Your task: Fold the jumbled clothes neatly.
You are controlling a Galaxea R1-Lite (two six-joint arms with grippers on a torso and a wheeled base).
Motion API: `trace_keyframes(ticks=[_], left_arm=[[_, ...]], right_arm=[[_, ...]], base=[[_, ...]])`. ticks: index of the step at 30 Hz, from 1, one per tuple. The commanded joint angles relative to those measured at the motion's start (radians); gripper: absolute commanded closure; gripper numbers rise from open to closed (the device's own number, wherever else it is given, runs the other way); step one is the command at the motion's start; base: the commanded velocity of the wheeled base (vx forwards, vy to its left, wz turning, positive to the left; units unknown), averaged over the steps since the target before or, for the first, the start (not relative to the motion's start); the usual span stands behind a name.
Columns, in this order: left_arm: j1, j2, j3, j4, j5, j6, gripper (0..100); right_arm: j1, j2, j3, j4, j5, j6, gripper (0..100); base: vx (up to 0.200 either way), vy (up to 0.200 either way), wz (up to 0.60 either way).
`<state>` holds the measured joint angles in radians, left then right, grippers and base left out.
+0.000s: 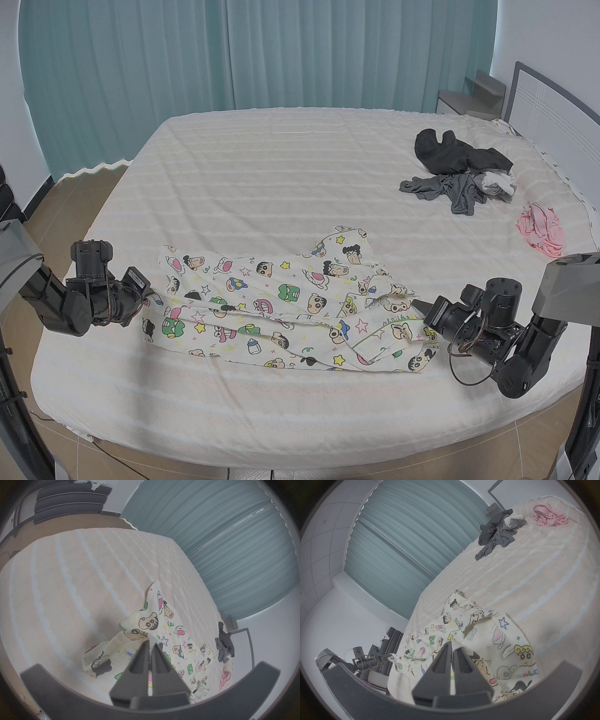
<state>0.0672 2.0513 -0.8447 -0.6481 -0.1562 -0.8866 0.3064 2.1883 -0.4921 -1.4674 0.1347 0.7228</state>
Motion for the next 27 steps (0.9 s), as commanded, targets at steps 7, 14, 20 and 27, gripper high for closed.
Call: trace_keyframes(ticks=[7,14,20,27], left_arm=[[-0.006,0.153,-0.131,0.021,0.015,-0.006,100],[-0.006,0.168,-0.163,0.036,0.023,-0.028,0],[0.017,0.124,-0.165,0.044,0.024,-0.055,0],[0.108,0.007,-0.146,0.130,-0.003,-0.092,0]], right_arm=[[-0.018,0.059,-0.121,0.076,-0.003,-0.029,100],[-0.033,0.054,-0.149,0.111,-0.004,-0.029,0],[-0.082,0.007,-0.103,0.105,-0.018,-0.022,0],[-0.119,-0.079,-0.031,0.105,-0.110,0.017,0]], base=[[0.000,0.000,0.00],[0.000,0.000,0.00],[0.000,0.000,0.00],[0.000,0.000,0.00]])
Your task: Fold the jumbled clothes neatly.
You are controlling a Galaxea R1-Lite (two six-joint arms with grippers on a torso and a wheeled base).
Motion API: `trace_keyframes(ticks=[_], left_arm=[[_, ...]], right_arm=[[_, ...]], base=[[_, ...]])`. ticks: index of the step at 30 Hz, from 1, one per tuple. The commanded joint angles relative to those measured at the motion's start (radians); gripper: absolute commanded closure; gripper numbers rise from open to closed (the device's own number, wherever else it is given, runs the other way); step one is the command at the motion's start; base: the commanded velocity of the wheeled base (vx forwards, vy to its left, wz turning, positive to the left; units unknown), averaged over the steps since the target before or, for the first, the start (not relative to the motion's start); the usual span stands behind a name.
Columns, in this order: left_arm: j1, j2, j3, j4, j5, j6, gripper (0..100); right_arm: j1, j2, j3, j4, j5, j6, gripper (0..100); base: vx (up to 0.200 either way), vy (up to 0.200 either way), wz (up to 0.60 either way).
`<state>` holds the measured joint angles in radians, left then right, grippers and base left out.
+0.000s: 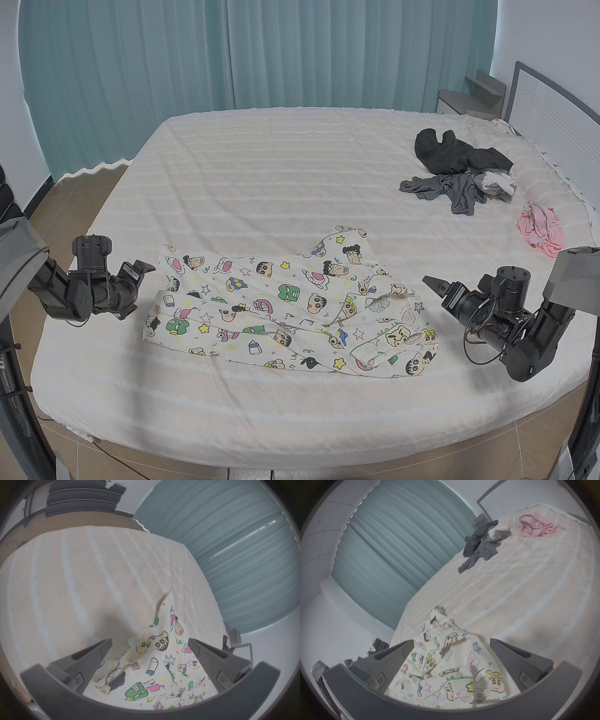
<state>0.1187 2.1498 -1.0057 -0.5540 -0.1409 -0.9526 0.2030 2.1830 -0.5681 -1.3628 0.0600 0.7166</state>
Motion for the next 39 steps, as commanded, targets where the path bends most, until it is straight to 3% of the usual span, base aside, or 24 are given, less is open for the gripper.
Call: trace_keyframes(ticks=[1,2,3,4,5,6,11,12,13,17,24,28,34,39], left_arm=[[0.073,-0.123,0.027,0.060,-0.046,-0.045,0],[0.076,-0.128,0.030,0.063,-0.051,-0.046,0],[0.108,-0.197,0.073,0.109,-0.141,-0.066,0],[0.108,-0.197,0.073,0.109,-0.141,-0.066,0],[0.150,-0.280,0.145,0.144,-0.266,-0.074,0],[0.168,-0.320,0.191,0.148,-0.325,-0.074,0],[0.226,-0.429,0.391,0.144,-0.483,-0.072,0],[0.226,-0.429,0.391,0.144,-0.483,-0.072,0],[0.233,-0.452,0.469,0.135,-0.557,-0.069,0],[0.268,-0.472,0.582,0.069,-0.686,-0.066,0],[0.341,-0.444,0.766,-0.181,-0.810,-0.064,0],[0.352,-0.453,0.849,-0.293,-0.816,-0.066,0],[0.449,-0.426,0.895,-0.371,-0.902,-0.064,0],[0.467,-0.401,0.886,-0.376,-0.905,-0.064,0]], right_arm=[[-0.008,-0.097,0.065,0.002,-0.045,0.038,0],[-0.008,-0.101,0.068,0.002,-0.046,0.040,0],[0.016,-0.157,0.106,0.011,-0.054,0.075,0],[0.016,-0.157,0.106,0.011,-0.054,0.075,0],[0.070,-0.216,0.149,0.034,-0.055,0.124,0],[0.105,-0.242,0.165,0.065,-0.058,0.149,0],[0.254,-0.285,0.102,0.275,-0.131,0.305,0],[0.254,-0.285,0.102,0.275,-0.131,0.305,0],[0.280,-0.276,0.054,0.372,-0.135,0.373,0],[0.288,-0.249,-0.029,0.534,-0.131,0.481,0],[0.328,-0.239,-0.047,0.565,-0.118,0.504,0],[0.380,-0.221,-0.049,0.562,-0.127,0.504,0],[0.383,-0.186,-0.065,0.565,-0.127,0.504,0],[0.375,-0.158,-0.053,0.564,-0.123,0.506,0]], base=[[0.000,0.000,0.00],[0.000,0.000,0.00],[0.000,0.000,0.00],[0.000,0.000,0.00],[0.000,0.000,0.00],[0.000,0.000,0.00],[0.000,0.000,0.00],[0.000,0.000,0.00],[0.000,0.000,0.00],[0.000,0.000,0.00],[0.000,0.000,0.00],[0.000,0.000,0.00],[0.000,0.000,0.00],[0.000,0.000,0.00]])
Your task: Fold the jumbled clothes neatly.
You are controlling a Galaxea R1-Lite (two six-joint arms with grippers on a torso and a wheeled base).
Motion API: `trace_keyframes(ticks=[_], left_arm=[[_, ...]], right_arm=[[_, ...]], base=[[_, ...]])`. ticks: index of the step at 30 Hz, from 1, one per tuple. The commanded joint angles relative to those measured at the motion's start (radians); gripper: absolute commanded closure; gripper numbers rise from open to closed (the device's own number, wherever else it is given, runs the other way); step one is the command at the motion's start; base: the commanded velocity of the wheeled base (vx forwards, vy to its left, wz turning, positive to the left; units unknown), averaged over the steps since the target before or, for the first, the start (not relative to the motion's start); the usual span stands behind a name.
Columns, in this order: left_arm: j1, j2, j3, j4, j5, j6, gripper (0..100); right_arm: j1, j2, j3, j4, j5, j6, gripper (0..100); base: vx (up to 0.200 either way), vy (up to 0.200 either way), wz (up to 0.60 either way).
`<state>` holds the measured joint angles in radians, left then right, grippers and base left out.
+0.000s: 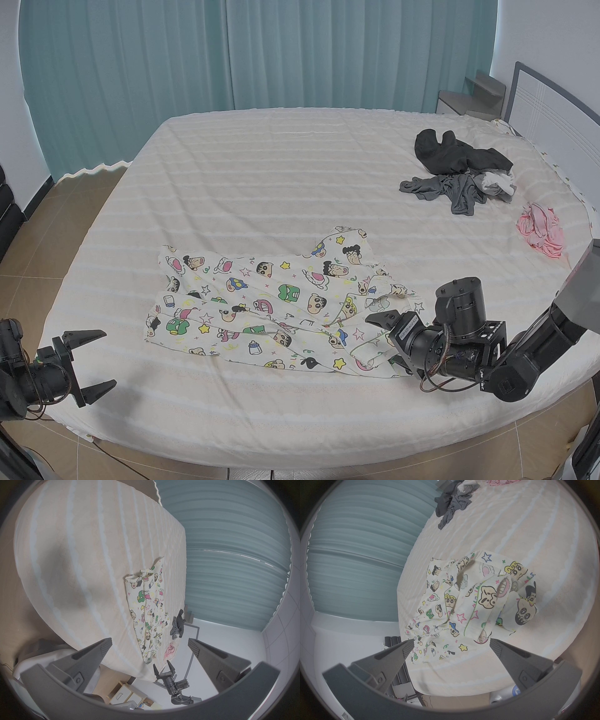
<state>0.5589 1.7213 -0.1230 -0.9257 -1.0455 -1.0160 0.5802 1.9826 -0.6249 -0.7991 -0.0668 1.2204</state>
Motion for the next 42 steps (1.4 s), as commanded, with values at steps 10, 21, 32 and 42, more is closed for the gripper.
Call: trace_keyframes(ticks=[10,21,32,42], left_arm=[[0.024,0.038,-0.010,-0.007,-0.002,-0.003,0],[0.009,0.054,-0.029,-0.008,-0.002,-0.003,0],[0.006,0.061,-0.041,-0.008,-0.002,-0.003,0],[0.001,0.063,-0.041,-0.008,-0.002,-0.003,0]], right_arm=[[-0.008,0.168,-0.026,-0.017,-0.019,-0.002,0],[-0.026,0.159,-0.091,-0.003,-0.045,-0.032,0],[-0.045,0.186,-0.099,0.011,-0.045,-0.058,0],[-0.049,0.213,-0.150,0.023,-0.045,-0.059,100]], base=[[0.000,0.000,0.00],[0.000,0.000,0.00],[0.000,0.000,0.00],[0.000,0.000,0.00]])
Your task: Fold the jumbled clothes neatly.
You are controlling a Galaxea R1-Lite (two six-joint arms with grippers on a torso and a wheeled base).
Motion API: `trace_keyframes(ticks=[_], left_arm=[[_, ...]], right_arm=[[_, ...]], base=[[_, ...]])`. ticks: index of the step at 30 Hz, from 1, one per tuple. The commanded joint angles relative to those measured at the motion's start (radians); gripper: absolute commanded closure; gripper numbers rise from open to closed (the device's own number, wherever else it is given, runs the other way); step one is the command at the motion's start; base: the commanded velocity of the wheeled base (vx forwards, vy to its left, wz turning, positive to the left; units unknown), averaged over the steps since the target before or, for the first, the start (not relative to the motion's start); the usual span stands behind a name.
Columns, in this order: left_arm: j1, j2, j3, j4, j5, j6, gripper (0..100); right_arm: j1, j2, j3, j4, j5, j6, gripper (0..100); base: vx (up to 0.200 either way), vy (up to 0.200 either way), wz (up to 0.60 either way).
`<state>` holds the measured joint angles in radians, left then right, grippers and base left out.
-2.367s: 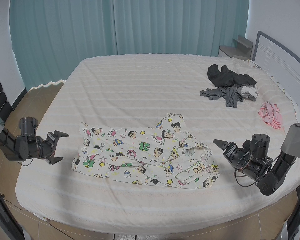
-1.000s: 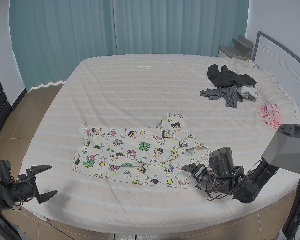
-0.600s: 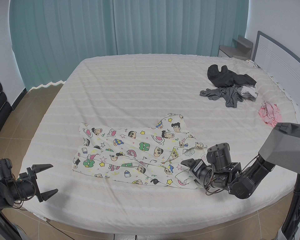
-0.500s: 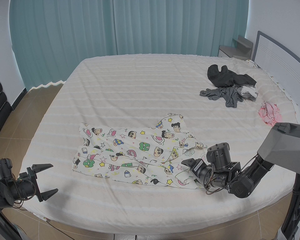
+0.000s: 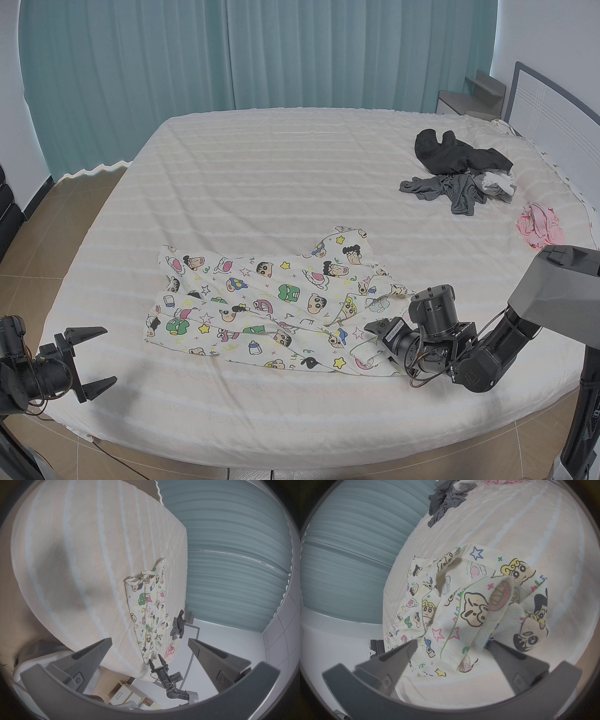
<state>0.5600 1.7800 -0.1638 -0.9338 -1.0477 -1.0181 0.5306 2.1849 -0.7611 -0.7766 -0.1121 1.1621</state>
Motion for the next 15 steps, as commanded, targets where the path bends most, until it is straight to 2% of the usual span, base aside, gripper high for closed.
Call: trace_keyframes(ticks=[1,15], left_arm=[[-0.002,0.004,0.000,0.000,0.001,0.000,0],[-0.002,0.004,0.000,0.000,0.000,0.001,0]], right_arm=[[0.000,0.009,-0.014,0.000,0.000,-0.001,100],[-0.003,-0.054,0.002,0.026,-0.001,-0.001,100]], base=[[0.000,0.000,0.00],[0.000,0.000,0.00]])
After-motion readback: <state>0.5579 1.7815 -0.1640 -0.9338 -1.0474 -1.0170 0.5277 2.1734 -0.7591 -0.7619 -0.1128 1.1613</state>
